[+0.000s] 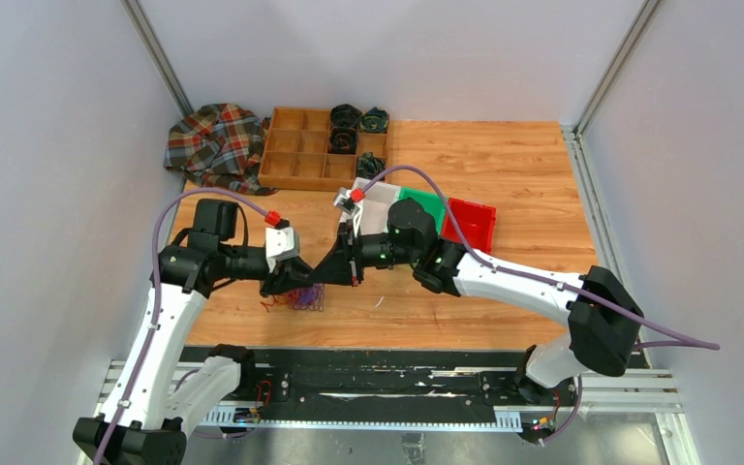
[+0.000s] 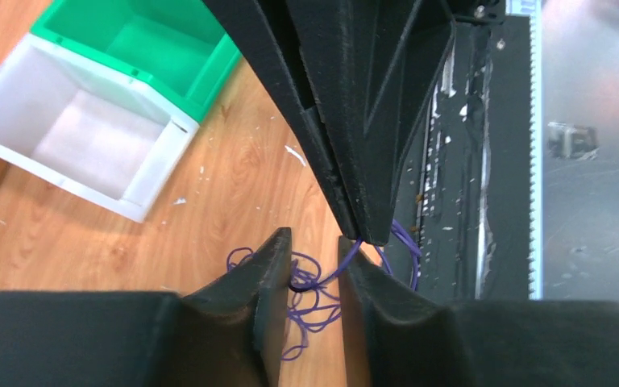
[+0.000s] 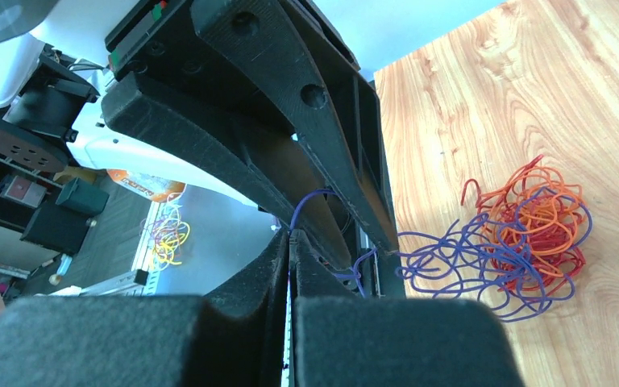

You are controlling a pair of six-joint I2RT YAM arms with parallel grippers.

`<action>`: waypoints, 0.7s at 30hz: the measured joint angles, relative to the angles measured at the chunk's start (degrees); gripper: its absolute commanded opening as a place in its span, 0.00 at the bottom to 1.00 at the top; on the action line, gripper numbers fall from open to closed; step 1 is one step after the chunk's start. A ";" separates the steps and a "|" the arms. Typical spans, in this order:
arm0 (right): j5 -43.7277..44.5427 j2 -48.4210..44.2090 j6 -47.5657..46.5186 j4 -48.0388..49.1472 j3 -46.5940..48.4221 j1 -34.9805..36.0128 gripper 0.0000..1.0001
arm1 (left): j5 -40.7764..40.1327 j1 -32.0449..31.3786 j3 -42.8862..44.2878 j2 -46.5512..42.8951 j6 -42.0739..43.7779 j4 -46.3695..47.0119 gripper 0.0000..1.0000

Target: Untangle the cables

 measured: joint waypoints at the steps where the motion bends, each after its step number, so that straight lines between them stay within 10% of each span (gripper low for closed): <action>1: -0.28 0.00 -0.04 -0.46 0.22 0.00 0.01 | 0.17 0.00 0.09 0.26 0.07 -0.02 0.14; 12: -0.44 -0.24 -0.46 -4.02 1.40 -0.02 0.01 | 0.48 -0.02 2.16 -0.96 -1.95 -0.72 0.02; 21: 0.85 -4.15 -0.48 -3.39 0.04 -0.81 0.26 | -5.53 -0.02 5.75 -2.99 -3.37 -0.72 0.02</action>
